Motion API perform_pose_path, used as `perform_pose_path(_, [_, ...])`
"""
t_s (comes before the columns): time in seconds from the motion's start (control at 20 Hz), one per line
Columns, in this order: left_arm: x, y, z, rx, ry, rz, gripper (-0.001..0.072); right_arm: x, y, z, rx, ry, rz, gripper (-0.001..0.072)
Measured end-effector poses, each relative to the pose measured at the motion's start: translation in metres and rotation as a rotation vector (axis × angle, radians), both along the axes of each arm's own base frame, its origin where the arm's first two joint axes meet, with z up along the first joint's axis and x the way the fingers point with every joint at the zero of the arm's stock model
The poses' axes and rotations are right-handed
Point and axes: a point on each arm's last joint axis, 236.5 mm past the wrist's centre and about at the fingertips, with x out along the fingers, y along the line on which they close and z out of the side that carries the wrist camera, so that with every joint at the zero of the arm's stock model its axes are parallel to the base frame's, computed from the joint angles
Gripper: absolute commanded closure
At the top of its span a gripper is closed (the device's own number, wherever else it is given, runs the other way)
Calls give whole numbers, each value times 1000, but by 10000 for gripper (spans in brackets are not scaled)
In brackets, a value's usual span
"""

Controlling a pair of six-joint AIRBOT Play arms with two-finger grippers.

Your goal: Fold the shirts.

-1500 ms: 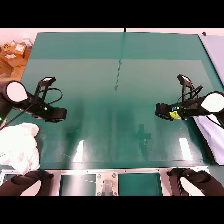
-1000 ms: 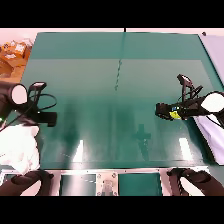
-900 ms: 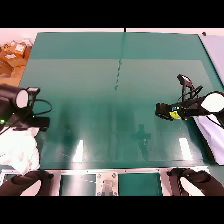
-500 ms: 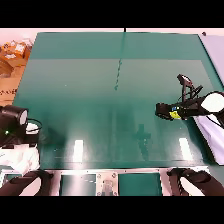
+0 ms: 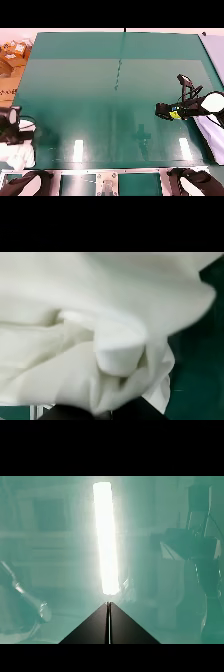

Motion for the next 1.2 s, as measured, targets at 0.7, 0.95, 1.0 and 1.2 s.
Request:
perform_pose_path(0.7, [124,-331,201,-557,-647,-619,215,0,0,0,0,0,0,697])
perform_pose_path(0.95, [113,-378,185,-644,-590,-656,215,0,0,0,0,0,0,697])
perform_pose_path(1.0, [115,-374,181,-632,-578,-643,216,0,0,0,0,0,0,697])
perform_pose_path(1.2, [113,-346,154,-578,-478,-574,216,0,1,-1,-1,2,2,697])
